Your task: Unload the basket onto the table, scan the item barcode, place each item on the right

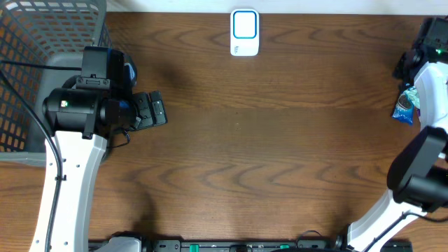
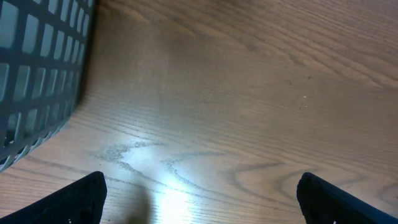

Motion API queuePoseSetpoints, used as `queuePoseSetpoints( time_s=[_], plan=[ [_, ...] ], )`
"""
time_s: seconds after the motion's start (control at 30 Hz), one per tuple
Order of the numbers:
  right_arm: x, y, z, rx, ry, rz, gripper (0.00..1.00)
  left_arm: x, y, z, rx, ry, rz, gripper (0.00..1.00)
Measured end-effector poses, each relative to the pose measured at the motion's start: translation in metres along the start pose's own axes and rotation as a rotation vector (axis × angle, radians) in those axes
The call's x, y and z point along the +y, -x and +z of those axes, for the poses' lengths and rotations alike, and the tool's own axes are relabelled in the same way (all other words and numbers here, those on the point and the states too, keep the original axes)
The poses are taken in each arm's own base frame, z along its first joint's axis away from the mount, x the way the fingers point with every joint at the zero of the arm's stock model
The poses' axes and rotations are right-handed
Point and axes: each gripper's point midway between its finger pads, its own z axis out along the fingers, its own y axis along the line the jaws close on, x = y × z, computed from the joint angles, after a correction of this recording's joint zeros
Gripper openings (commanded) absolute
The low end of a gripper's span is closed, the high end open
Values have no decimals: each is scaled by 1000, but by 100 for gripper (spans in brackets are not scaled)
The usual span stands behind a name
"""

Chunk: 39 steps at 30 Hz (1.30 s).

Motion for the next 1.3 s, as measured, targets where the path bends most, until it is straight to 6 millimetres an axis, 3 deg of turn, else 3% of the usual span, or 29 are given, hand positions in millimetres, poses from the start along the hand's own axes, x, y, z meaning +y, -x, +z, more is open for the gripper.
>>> queuePoseSetpoints(
  time_s=[0.07, 0.2, 0.33, 0.43, 0.5, 0.7, 0.8, 0.93, 1.3],
  plan=[
    [3, 8, -26, -26, 62, 37, 95, 0, 0, 0, 0, 0, 0, 98],
    [14, 15, -106, -74, 289, 33, 80, 0, 0, 0, 0, 0, 0, 98],
    [20, -11, -180, -55, 463, -39, 86, 0, 0, 0, 0, 0, 0, 98],
    [23, -39, -211, -5, 528, -110, 97, 0, 0, 0, 0, 0, 0, 98],
    [26, -62, -227, 36, 557, -169, 99, 0, 0, 0, 0, 0, 0, 98],
    [25, -127, -247, 187, 584, -299, 99, 0, 0, 0, 0, 0, 0, 98],
    [20, -145, -248, 250, 566, -327, 99, 0, 0, 0, 0, 0, 0, 98],
    [16, -158, -249, 303, 559, -337, 99, 0, 0, 0, 0, 0, 0, 98],
    [17, -159, -250, 312, 569, -334, 99, 0, 0, 0, 0, 0, 0, 98]
  ],
)
